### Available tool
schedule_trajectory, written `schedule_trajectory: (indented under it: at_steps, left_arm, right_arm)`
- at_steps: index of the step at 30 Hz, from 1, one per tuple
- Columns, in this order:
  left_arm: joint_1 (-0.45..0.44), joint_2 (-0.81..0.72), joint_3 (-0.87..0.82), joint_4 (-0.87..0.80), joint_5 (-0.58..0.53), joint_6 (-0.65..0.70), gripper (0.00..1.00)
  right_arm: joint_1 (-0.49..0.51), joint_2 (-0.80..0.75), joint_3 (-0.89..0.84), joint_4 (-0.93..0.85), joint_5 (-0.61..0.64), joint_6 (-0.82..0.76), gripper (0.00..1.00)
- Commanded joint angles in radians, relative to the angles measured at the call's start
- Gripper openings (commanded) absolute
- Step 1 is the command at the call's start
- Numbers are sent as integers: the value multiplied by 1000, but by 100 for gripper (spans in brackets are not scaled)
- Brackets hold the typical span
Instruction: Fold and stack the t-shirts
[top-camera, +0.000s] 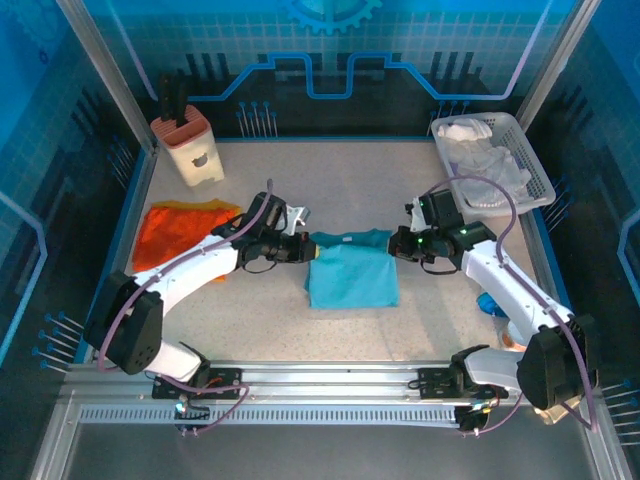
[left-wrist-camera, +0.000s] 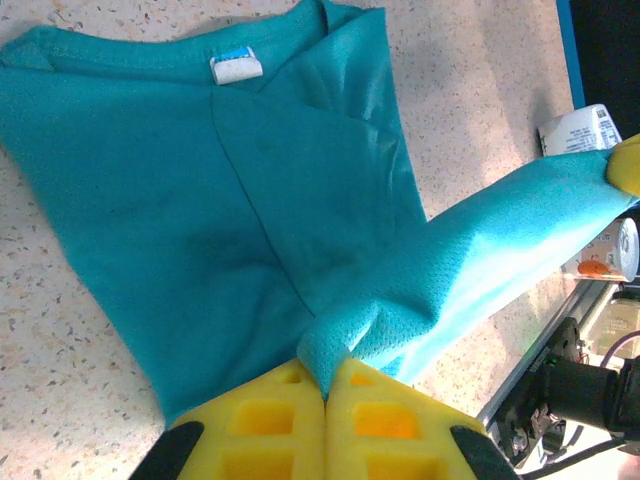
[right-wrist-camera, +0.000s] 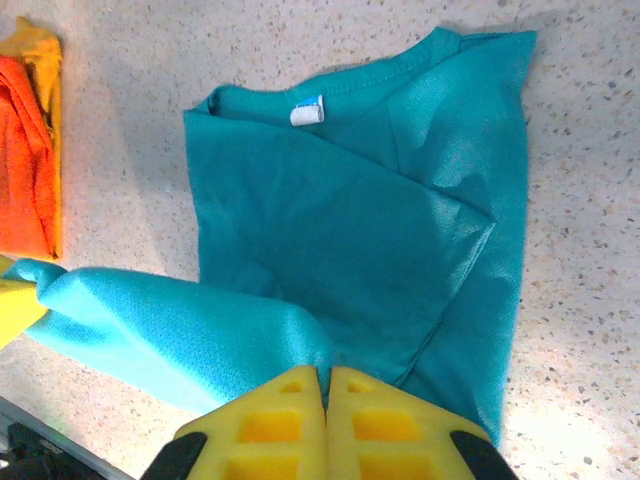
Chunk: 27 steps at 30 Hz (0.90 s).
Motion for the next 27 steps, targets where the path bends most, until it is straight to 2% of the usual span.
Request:
schedule_trajectory:
  at_steps: [1, 16, 27]
  left_arm:
    - [-5, -19, 56, -50, 19, -29, 0]
    - [3, 36, 193, -121, 30, -40, 0]
    - [65, 139, 189, -32, 85, -63, 0]
  right_arm:
    - [-20, -23, 63, -55, 12, 33, 0]
    - [-42, 34, 190, -69, -4, 44, 0]
    - [-79, 138, 196, 33, -62, 38, 0]
